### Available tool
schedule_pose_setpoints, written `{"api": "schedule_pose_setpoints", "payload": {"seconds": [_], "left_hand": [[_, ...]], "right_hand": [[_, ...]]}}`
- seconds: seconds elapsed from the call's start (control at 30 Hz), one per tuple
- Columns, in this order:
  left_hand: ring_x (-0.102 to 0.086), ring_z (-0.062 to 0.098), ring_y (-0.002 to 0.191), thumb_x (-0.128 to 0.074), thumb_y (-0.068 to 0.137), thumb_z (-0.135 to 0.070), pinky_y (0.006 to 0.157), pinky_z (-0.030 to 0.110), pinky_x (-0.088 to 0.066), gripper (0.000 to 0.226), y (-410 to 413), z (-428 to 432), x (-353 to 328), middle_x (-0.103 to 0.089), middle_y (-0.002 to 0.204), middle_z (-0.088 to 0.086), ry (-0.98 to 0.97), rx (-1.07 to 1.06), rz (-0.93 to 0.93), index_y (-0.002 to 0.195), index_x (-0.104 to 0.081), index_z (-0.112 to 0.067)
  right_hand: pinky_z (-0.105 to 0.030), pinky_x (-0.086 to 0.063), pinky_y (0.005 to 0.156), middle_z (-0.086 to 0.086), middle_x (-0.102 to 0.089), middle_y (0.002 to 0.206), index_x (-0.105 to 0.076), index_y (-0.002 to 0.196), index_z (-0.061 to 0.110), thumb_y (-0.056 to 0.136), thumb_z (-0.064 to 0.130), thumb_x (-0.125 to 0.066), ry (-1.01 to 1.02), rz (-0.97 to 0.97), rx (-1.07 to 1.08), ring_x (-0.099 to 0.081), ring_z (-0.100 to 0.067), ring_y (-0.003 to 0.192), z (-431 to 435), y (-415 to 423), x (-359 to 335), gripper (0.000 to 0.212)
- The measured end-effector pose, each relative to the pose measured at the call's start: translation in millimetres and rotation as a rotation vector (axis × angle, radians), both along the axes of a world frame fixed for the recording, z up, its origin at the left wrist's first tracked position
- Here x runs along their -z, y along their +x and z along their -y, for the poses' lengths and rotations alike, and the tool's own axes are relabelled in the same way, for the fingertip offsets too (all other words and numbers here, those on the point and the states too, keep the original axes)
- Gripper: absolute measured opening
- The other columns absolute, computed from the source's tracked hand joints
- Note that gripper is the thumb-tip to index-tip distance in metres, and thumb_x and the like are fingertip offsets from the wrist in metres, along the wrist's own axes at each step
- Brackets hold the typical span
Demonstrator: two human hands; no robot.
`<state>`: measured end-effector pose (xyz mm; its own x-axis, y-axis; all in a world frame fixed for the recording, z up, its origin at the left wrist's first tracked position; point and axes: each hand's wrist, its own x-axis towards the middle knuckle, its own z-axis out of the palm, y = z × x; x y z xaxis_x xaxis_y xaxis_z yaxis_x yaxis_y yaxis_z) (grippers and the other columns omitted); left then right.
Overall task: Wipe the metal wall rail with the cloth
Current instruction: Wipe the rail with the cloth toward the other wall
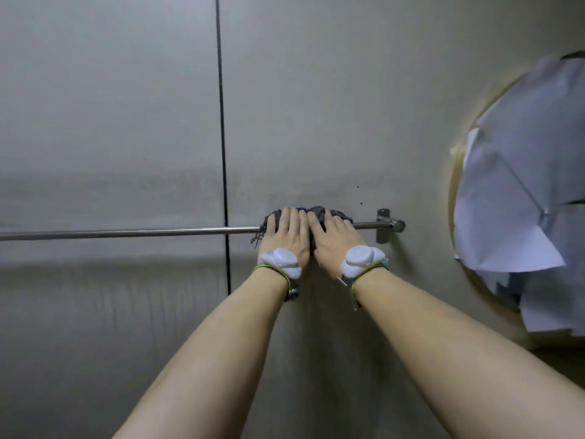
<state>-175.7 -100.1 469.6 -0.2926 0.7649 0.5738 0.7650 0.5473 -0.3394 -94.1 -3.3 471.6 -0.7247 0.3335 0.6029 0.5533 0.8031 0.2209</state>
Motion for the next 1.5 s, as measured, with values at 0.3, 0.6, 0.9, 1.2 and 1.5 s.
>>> {"api": "schedule_pose_setpoints", "payload": {"seconds": [0.3,0.6,0.9,1.2,1.5], "left_hand": [[-0.029,0.035,0.133,-0.036,0.095,-0.025,0.11,0.046,-0.026,0.071,67,-66,-9,-0.027,0.148,0.02,-0.049,0.07,-0.07,0.15,-0.004,0.004],[-0.042,0.03,0.118,-0.054,0.081,-0.024,0.097,0.039,-0.034,0.08,3,-6,-11,-0.041,0.133,0.013,-0.086,0.083,-0.103,0.147,-0.017,0.001],[-0.039,0.03,0.123,-0.063,0.073,-0.02,0.106,0.039,-0.032,0.09,-121,128,0,-0.038,0.136,0.011,-0.027,0.005,-0.092,0.147,-0.017,0.0],[-0.005,0.027,0.15,-0.034,0.096,-0.022,0.121,0.044,-0.011,0.07,-244,249,17,-0.01,0.161,0.01,0.064,-0.079,-0.068,0.154,0.003,-0.006],[0.008,0.024,0.151,-0.031,0.098,-0.019,0.122,0.047,-0.009,0.069,-302,359,28,0.007,0.163,0.009,0.078,-0.289,0.049,0.153,0.009,-0.006]], "right_hand": [[-0.042,-0.015,0.117,-0.025,-0.022,0.154,-0.003,0.152,0.011,0.098,0.015,-0.024,0.027,0.077,0.181,-0.028,-0.035,0.139,-61,76,-7,0.058],[-0.043,-0.033,0.1,-0.018,-0.042,0.134,-0.024,0.144,0.016,0.091,0.022,-0.044,0.013,-0.05,0.181,-0.042,-0.038,0.118,10,15,-4,0.057],[-0.042,-0.035,0.095,-0.016,-0.049,0.126,-0.029,0.14,0.016,0.091,0.028,-0.046,0.082,-0.03,0.059,-0.048,-0.036,0.11,127,-115,-1,0.054],[-0.046,-0.032,0.094,-0.021,-0.05,0.126,-0.027,0.142,0.011,0.095,0.02,-0.031,0.122,-0.061,-0.051,-0.048,-0.035,0.108,247,-242,8,0.048],[-0.047,-0.023,0.111,-0.027,-0.012,0.156,-0.009,0.151,0.011,0.1,0.019,-0.022,0.113,0.052,-0.184,-0.031,-0.04,0.136,347,-321,9,0.053]]}}
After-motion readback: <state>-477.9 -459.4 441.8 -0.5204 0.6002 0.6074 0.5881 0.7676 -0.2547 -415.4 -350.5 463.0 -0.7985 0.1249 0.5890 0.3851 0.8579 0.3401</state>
